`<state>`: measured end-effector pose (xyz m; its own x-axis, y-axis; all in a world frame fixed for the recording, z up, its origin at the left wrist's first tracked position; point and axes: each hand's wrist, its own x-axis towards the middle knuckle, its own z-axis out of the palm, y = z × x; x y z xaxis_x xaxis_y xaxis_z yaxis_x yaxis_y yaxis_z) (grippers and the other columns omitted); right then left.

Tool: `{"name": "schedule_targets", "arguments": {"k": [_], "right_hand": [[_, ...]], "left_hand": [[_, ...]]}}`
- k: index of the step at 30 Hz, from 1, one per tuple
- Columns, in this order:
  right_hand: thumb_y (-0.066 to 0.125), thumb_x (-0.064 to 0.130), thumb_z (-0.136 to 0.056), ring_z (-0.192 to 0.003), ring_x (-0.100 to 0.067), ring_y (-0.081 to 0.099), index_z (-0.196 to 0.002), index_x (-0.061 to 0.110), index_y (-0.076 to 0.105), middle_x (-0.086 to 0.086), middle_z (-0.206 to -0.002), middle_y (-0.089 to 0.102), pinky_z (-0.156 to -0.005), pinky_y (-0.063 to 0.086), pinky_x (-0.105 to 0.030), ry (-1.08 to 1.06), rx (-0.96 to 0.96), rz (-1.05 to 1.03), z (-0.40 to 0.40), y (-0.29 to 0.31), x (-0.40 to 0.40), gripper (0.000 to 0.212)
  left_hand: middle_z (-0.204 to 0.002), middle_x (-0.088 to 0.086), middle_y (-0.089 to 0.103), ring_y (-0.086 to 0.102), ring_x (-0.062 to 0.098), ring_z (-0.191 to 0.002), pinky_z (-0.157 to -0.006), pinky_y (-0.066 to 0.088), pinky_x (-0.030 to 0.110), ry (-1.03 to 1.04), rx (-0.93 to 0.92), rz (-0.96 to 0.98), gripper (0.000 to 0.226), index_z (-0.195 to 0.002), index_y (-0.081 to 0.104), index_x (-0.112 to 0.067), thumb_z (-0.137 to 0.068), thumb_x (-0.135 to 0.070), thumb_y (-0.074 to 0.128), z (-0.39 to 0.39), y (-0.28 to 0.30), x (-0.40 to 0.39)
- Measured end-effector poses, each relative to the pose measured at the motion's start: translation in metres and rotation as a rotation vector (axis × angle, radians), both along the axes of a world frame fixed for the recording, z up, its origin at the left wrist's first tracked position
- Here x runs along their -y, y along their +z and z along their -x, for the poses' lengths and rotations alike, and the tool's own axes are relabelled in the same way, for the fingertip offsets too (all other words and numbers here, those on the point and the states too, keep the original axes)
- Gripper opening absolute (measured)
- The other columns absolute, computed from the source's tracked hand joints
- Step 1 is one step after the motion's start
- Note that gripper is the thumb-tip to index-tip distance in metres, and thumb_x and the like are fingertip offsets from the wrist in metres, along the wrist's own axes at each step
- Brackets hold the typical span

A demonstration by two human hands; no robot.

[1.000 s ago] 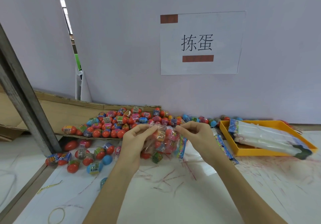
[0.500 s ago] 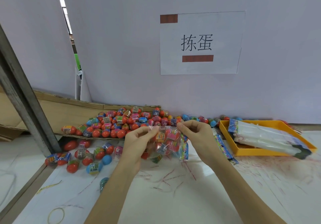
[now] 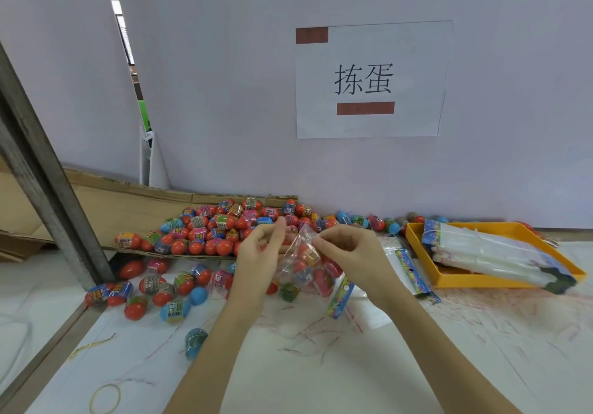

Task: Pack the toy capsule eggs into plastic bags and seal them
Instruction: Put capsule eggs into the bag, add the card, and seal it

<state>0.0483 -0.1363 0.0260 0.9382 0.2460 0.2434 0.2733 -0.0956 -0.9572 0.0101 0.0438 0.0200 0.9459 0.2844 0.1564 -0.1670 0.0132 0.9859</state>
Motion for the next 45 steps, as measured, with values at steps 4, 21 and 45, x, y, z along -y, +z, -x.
{"name": "schedule_targets", "arguments": {"k": [4,21,45], "right_hand": [[0.075,0.029,-0.094,-0.088,-0.017,0.077,-0.095,0.026,0.081,0.002,-0.092,0.079,-0.071,0.061,-0.023,-0.168,-0.105,-0.226,-0.002,-0.002,0.003,0.007],[0.071,0.038,-0.096,-0.097,-0.028,0.076,-0.101,0.020,0.078,-0.009,-0.101,0.078,-0.081,0.064,-0.044,0.113,-0.143,-0.091,0.002,0.003,0.002,0.020],[0.068,0.027,-0.097,-0.085,-0.006,0.074,-0.106,0.019,0.082,0.002,-0.095,0.080,-0.064,0.055,-0.014,-0.016,-0.135,-0.073,0.003,0.007,0.005,0.019]], "left_hand": [[-0.102,0.002,0.080,0.077,0.022,-0.099,-0.093,0.061,0.036,-0.088,-0.014,-0.015,0.038,-0.109,0.076,-0.014,-0.088,-0.046,0.074,0.000,-0.001,0.000],[-0.099,-0.004,0.079,0.074,0.017,-0.099,-0.087,0.061,0.035,-0.112,-0.030,-0.021,0.039,-0.106,0.077,-0.025,-0.089,-0.058,0.064,0.000,0.000,-0.003],[-0.075,0.003,0.077,0.073,0.028,-0.076,-0.074,0.063,0.046,0.191,0.121,-0.228,0.018,-0.089,0.082,-0.034,-0.091,-0.050,0.074,-0.002,-0.005,-0.010]]}}
